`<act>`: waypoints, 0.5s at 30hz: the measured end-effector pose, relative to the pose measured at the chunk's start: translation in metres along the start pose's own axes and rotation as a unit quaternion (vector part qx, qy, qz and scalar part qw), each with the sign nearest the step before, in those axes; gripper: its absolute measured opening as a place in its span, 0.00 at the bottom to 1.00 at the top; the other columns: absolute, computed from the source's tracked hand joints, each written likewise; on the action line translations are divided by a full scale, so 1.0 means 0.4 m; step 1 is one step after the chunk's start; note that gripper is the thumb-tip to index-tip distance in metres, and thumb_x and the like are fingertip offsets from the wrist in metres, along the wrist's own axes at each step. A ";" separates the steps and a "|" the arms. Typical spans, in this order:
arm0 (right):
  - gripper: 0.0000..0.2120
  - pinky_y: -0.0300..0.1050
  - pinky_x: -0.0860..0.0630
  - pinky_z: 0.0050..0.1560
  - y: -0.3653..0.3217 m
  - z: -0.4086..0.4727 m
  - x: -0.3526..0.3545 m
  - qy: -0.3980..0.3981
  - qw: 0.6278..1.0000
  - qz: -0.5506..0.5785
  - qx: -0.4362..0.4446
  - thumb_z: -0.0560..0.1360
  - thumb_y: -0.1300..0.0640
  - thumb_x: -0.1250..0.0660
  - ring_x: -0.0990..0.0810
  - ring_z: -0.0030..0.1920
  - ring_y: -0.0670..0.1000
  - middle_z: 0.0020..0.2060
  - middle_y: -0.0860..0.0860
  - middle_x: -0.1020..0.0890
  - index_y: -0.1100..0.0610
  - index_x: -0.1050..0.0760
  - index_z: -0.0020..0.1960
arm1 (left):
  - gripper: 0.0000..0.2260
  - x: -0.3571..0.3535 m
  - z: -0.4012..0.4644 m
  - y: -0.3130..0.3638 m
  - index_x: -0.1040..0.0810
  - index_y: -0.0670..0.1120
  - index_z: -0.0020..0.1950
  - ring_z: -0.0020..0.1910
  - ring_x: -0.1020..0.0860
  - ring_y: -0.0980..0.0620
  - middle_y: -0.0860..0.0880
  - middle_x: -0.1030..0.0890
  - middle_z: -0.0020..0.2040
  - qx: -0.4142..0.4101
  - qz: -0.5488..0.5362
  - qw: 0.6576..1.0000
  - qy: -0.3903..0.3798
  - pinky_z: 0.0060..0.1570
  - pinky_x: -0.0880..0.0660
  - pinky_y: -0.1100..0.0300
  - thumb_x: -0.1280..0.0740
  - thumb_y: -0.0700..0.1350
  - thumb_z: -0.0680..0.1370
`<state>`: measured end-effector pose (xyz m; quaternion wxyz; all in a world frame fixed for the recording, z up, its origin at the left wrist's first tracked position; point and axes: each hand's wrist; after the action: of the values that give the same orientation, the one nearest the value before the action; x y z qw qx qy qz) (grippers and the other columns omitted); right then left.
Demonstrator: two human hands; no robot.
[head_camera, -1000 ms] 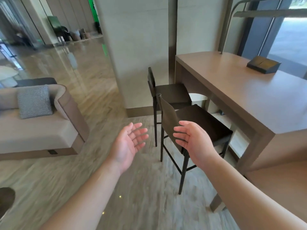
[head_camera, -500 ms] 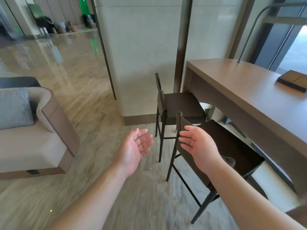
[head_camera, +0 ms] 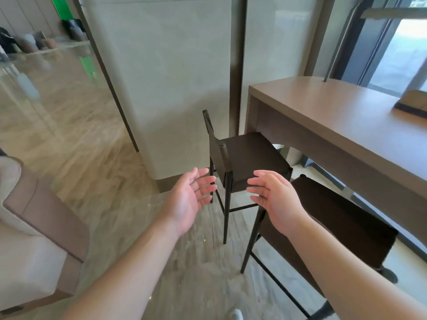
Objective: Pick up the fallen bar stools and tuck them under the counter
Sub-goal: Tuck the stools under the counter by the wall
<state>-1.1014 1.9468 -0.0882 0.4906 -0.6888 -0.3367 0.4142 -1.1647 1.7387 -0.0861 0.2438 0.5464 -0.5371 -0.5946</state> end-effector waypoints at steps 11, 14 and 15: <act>0.08 0.44 0.19 0.43 0.000 0.470 -0.058 0.044 0.998 0.036 -0.031 0.78 0.57 0.35 0.14 0.48 0.54 0.44 0.53 0.14 0.53 0.19 0.53 | 0.17 -0.014 0.507 0.047 0.21 0.46 0.60 0.50 0.19 0.48 0.44 0.17 0.54 0.050 0.050 0.997 -0.016 0.48 0.26 0.53 0.38 0.54 0.78; 0.08 0.46 0.19 0.45 -0.030 0.568 -0.050 0.061 0.997 0.034 -0.027 0.78 0.57 0.36 0.14 0.48 0.54 0.44 0.53 0.14 0.53 0.18 0.53 | 0.17 -0.044 0.623 0.071 0.21 0.46 0.60 0.51 0.18 0.48 0.45 0.16 0.54 0.051 0.063 0.996 -0.034 0.48 0.25 0.54 0.38 0.54 0.79; 0.09 0.46 0.19 0.46 -0.038 0.593 -0.046 0.067 0.997 0.035 -0.025 0.78 0.57 0.36 0.14 0.47 0.54 0.44 0.53 0.14 0.53 0.19 0.53 | 0.16 -0.054 0.654 0.074 0.21 0.47 0.60 0.51 0.18 0.49 0.45 0.16 0.54 0.053 0.068 0.995 -0.041 0.48 0.25 0.54 0.39 0.54 0.79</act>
<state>-1.3238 2.0292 -0.1110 0.4801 -0.7384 -0.2892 0.3751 -1.4059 1.8458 -0.0964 0.2323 0.4958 -0.6133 -0.5692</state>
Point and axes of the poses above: each hand's wrist, its own z-axis towards the middle knuckle, its own x-axis out of the back of the hand, y = z × x
